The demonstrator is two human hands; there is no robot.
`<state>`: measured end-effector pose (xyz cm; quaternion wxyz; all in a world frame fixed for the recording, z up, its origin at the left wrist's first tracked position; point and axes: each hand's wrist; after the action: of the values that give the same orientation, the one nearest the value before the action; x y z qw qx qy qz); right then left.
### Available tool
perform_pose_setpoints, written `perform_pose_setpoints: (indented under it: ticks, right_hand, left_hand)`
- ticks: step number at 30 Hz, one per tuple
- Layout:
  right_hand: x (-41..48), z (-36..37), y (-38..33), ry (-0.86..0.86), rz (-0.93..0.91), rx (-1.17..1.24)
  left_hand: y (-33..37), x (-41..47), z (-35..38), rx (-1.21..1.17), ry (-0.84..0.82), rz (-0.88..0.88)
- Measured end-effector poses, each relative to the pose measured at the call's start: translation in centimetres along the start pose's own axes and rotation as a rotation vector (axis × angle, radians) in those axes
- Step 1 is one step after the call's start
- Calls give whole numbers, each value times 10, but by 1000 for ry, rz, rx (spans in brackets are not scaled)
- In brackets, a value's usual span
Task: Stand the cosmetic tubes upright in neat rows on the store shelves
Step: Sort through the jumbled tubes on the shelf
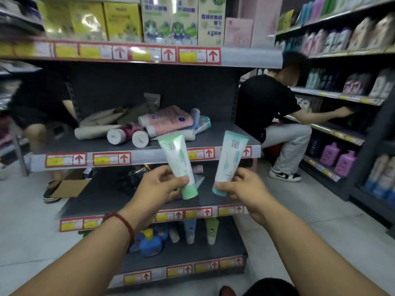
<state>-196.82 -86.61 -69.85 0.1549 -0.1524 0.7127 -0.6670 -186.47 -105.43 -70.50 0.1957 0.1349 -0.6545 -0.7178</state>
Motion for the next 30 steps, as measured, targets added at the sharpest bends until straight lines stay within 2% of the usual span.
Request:
perform_pose_setpoints:
  ticks: [6,11,16,23,28,30]
  right_hand:
    - [40,-32,-23,91,-82,-90]
    - [92,-53,-39,223,-143,-209]
    - [156,-75,-54,235,-204,-343]
    - [271,-99,-51,180,-267,-457]
    - [350,-97,-54,116,-331,-541]
    - [376,-94,-56,89,-323,-561]
  left_hand:
    - [37,43,32,113,14,87]
    - [51,90,68,334,62,240]
    - [67,156,99,542,60,346]
    - [81,263,123,761,95,342]
    - [63,336,133,667,70,271]
    - [53,357,134,715,97,262]
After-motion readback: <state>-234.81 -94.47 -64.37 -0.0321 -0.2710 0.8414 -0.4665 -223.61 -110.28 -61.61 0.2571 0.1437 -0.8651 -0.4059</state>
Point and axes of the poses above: each hand's wrist, its own x-axis towards the middle knuckle, its own z-axis out of the palm, y = z × x
